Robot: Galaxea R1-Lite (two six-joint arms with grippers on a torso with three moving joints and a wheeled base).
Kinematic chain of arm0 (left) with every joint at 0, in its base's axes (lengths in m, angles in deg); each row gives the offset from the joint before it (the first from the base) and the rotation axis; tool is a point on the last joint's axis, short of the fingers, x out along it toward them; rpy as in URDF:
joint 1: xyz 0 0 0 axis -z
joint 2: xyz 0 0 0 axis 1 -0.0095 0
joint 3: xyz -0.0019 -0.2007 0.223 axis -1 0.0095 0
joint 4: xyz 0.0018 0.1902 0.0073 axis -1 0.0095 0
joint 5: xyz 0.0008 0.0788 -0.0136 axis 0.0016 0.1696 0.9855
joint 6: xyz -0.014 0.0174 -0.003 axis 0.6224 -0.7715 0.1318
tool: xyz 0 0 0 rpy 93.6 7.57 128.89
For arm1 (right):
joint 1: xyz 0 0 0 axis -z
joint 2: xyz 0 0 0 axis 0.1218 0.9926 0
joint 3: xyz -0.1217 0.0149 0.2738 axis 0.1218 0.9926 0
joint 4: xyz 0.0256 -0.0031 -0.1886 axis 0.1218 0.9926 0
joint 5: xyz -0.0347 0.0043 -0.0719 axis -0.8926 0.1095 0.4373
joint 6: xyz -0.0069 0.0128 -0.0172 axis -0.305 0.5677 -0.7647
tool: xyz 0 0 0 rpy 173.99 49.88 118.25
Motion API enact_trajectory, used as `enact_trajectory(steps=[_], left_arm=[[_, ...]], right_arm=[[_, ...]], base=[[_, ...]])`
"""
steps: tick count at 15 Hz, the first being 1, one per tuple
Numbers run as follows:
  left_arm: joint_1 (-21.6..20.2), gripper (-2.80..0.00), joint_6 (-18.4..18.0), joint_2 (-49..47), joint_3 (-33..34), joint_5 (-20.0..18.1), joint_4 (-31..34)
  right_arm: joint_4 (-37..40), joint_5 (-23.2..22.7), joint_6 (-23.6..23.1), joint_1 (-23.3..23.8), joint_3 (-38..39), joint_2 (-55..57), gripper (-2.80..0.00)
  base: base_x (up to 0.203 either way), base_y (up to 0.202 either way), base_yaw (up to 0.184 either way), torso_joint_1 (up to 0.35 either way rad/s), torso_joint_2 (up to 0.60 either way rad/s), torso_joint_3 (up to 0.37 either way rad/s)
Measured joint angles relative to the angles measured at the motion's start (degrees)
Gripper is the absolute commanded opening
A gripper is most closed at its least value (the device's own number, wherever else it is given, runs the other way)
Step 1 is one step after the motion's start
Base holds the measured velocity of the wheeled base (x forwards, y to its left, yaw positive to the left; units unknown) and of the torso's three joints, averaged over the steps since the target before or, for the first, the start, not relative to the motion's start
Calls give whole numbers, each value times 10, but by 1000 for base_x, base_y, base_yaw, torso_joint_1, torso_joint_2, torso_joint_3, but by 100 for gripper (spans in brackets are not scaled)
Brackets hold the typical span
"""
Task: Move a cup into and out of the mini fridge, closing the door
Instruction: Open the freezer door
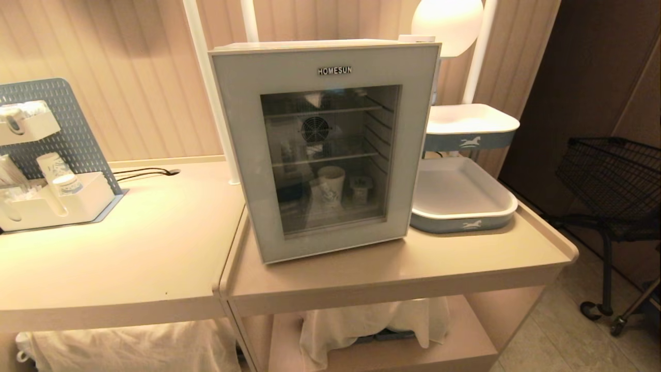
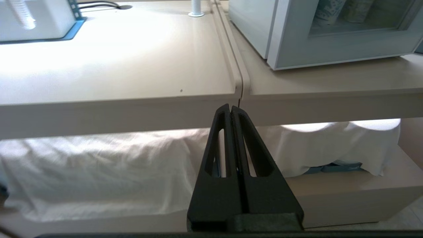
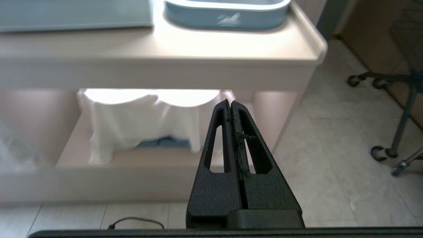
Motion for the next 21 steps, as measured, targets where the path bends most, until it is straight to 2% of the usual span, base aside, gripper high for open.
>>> enact_trajectory(steps=[3,7,10,12,15,17,18,19,21], left_arm=[[0,-280,0,0,0,0,0],[0,-280,-4,0,0,-1,0],[0,-280,-15,0,-16,14,-6],[0,-280,-19,-8,-106,46,28],[-4,-280,-22,-46,-355,93,145],[-11,-280,-24,-116,-499,112,221],[-14,0,-23,-163,-543,118,247],[-18,0,-19,-211,-570,122,261],[-19,0,1,-311,-597,111,242]], right_arm=[[0,0,0,0,0,0,-280],[0,0,0,0,0,0,-280],[0,0,0,0,0,0,-280],[0,0,0,0,0,0,-280],[0,0,0,0,0,0,-280],[0,0,0,0,0,0,-280],[0,0,0,0,0,0,-280],[0,0,0,0,0,0,-280],[0,0,0,0,0,0,-280]], base=[[156,0,2,4,3,3],[0,0,0,0,0,0],[0,0,0,0,0,0],[0,0,0,0,0,0],[0,0,0,0,0,0],[0,0,0,0,0,0],[0,0,0,0,0,0],[0,0,0,0,0,0],[0,0,0,0,0,0]])
